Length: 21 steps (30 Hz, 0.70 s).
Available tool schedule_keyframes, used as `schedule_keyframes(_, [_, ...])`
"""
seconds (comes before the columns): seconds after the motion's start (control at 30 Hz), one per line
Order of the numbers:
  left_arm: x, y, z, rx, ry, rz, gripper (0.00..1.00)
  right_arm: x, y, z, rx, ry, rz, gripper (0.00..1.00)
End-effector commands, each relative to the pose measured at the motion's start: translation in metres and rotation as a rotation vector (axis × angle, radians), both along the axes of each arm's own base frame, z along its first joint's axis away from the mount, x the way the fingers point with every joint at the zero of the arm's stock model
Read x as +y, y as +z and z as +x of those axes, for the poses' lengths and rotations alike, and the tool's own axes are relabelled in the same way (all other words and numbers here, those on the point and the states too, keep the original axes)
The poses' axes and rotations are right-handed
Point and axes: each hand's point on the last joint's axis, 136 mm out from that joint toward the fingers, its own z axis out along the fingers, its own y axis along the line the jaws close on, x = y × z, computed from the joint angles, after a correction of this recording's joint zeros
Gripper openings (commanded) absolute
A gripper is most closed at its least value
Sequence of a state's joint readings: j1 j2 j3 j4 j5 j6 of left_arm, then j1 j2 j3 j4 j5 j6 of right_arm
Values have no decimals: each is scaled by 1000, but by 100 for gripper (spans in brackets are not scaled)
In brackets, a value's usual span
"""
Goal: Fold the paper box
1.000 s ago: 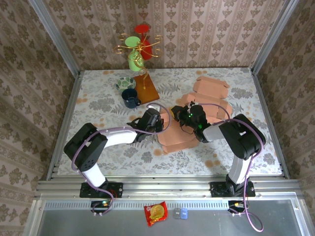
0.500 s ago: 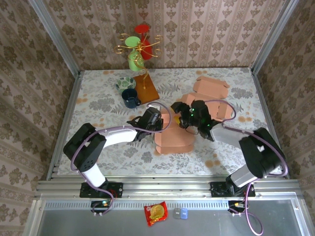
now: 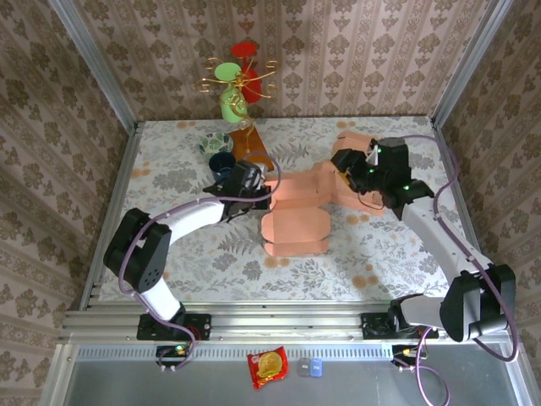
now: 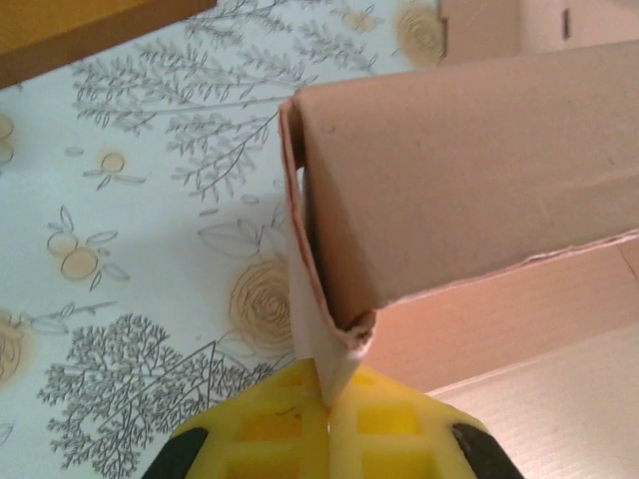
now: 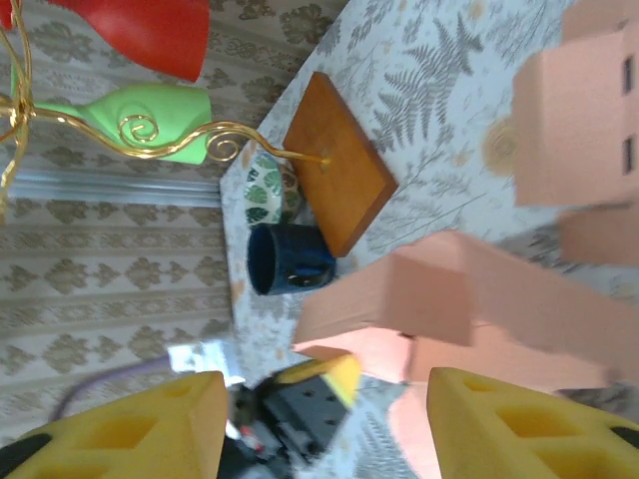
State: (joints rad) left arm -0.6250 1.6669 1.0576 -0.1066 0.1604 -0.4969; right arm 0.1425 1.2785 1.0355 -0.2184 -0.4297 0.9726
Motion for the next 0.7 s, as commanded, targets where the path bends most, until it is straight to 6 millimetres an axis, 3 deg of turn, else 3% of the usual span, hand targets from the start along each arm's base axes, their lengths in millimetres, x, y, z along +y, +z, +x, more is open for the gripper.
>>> schedule_keyframes(0.0, [-15, 30, -7, 49, -135, -136, 0, -9, -1, -20, 2, 151, -93, 52])
schedule_keyframes(0.1, [-15, 42, -4, 84, -180, -219, 0, -23, 8, -17, -32, 172, -98, 49])
schedule_keyframes(0.27, [-14, 59, -7, 144, -268, -316, 0, -23, 18, -14, -97, 264, -111, 47])
schedule_keyframes(0.57, [-5, 63, -10, 236, -328, -375, 0, 6, 47, -15, -254, 464, -56, 47])
schedule_keyframes(0.67, [-6, 62, -11, 249, -330, -383, 0, 17, 48, -21, -268, 518, -74, 49])
